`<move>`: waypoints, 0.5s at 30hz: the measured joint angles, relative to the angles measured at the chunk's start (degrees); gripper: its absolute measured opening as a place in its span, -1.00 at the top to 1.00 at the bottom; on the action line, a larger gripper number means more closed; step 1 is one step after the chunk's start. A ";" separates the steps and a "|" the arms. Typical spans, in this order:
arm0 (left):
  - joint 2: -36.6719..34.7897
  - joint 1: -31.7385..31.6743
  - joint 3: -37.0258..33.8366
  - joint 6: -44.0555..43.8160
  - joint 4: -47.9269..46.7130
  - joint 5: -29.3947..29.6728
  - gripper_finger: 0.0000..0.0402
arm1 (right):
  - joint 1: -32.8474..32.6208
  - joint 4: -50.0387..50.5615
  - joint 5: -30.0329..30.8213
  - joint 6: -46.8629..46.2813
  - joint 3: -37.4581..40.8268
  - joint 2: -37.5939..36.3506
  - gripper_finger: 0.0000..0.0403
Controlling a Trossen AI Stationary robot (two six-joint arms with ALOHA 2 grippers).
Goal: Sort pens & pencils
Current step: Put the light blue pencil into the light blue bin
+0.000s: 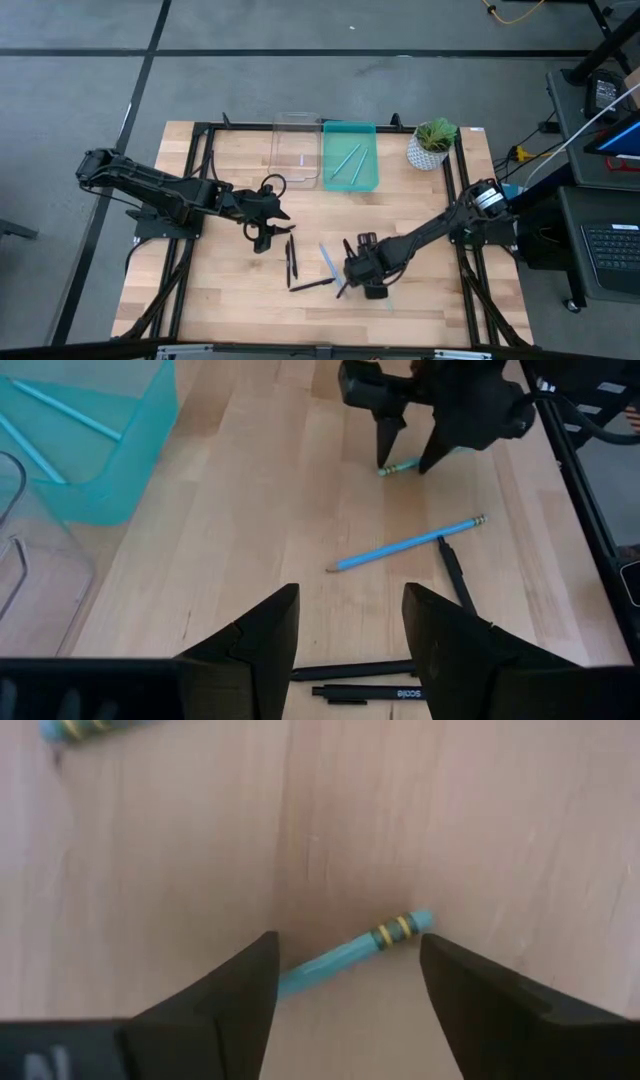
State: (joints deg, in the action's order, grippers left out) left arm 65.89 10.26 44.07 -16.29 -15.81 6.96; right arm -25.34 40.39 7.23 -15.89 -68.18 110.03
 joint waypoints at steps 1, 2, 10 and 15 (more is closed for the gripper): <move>0.00 0.06 0.00 0.00 0.00 0.00 0.14 | 0.30 0.03 -0.38 1.49 0.00 -0.01 -0.21; 0.00 0.05 0.00 0.00 0.00 0.00 0.14 | 0.68 0.08 -1.01 2.83 0.00 -0.03 -0.21; 0.00 0.05 0.00 -0.01 0.01 0.00 0.14 | 4.14 2.13 -2.56 7.34 -0.62 -0.81 -0.21; 0.01 0.05 0.00 -0.02 0.02 0.00 0.14 | 4.65 5.72 -0.01 7.43 -5.56 -3.33 -0.21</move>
State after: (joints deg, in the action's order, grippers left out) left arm 65.89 10.31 44.07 -16.32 -15.79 6.96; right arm -20.69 46.11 7.23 -8.47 -73.75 106.70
